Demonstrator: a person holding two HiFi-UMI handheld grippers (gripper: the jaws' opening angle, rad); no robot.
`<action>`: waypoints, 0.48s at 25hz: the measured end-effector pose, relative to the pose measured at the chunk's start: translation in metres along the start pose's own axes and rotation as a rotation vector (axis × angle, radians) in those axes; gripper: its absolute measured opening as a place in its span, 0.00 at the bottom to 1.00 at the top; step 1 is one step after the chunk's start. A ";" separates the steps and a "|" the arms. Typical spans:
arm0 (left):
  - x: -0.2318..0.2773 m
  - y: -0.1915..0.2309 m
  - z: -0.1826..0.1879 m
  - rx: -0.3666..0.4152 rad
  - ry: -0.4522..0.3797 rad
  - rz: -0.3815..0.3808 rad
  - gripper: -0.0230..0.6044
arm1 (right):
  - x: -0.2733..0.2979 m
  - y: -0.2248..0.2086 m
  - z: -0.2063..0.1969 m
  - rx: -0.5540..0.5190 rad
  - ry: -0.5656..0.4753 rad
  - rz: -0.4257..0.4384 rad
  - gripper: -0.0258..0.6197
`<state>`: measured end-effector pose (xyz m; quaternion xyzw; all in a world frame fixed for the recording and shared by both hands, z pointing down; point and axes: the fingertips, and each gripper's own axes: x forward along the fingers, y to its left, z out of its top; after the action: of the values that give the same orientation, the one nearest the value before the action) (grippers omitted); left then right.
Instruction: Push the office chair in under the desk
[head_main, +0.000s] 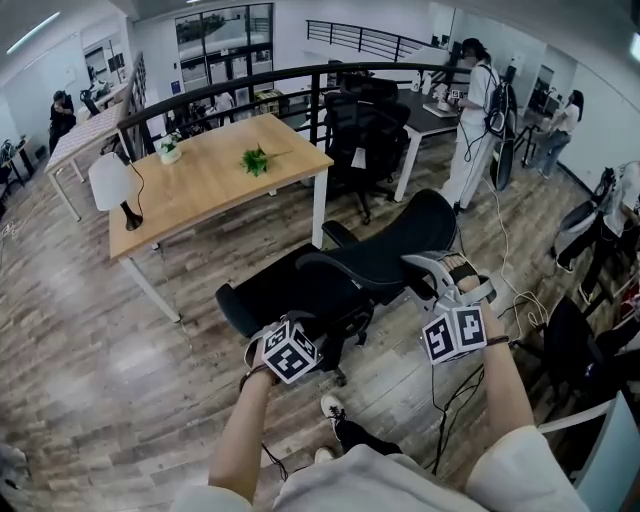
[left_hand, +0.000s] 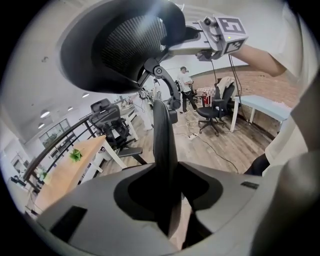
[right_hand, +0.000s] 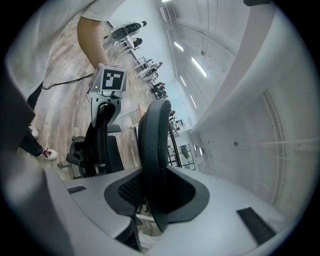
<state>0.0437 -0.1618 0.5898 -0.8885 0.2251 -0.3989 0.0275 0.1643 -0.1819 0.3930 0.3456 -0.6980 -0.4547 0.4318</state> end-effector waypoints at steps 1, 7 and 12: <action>0.001 0.002 0.000 -0.006 0.001 0.003 0.31 | 0.003 -0.001 0.000 0.000 -0.003 -0.004 0.23; 0.007 0.017 -0.004 -0.030 0.032 0.025 0.31 | 0.020 -0.003 -0.002 0.008 -0.015 0.006 0.23; 0.013 0.041 -0.012 -0.045 0.042 0.046 0.31 | 0.045 -0.005 -0.001 0.021 -0.015 0.004 0.23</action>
<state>0.0268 -0.2026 0.5973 -0.8750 0.2548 -0.4115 0.0120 0.1488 -0.2233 0.4013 0.3453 -0.7068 -0.4490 0.4238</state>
